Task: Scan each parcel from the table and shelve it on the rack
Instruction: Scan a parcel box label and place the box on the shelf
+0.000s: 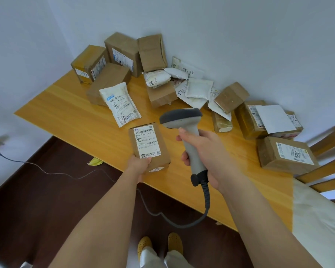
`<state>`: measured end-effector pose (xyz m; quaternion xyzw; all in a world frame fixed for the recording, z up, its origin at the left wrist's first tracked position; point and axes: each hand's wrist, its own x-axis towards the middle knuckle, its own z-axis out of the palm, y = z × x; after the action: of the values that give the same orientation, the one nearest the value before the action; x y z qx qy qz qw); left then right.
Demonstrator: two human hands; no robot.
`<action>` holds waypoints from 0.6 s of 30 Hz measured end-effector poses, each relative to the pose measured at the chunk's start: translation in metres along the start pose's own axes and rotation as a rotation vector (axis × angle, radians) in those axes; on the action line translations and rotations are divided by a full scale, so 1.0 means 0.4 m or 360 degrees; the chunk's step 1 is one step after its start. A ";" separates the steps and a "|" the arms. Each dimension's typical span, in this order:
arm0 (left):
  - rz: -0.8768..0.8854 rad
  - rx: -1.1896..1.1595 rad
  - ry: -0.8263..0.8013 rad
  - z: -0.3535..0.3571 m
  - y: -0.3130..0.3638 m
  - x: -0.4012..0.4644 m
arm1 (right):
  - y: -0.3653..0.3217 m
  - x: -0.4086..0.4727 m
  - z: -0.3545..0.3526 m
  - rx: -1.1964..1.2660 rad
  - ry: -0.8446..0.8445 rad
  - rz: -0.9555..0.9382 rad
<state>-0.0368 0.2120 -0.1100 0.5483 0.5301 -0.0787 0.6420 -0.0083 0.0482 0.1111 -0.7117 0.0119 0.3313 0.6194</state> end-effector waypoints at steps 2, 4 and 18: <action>0.0032 -0.0152 -0.0130 -0.007 -0.008 0.003 | 0.040 0.026 -0.004 -0.0057 0.0057 0.0048; 0.0032 -0.0222 -0.0225 -0.029 -0.018 -0.004 | 0.084 0.053 -0.005 -0.0058 0.0133 0.0111; 0.0508 -0.1070 -0.0250 -0.413 -0.021 -0.392 | 0.074 0.005 0.282 0.0008 -0.0497 -0.0313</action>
<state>-0.2072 0.2637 0.0319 0.3751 0.3833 0.1588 0.8290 -0.0708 0.1427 0.0829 -0.6478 -0.1532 0.3757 0.6447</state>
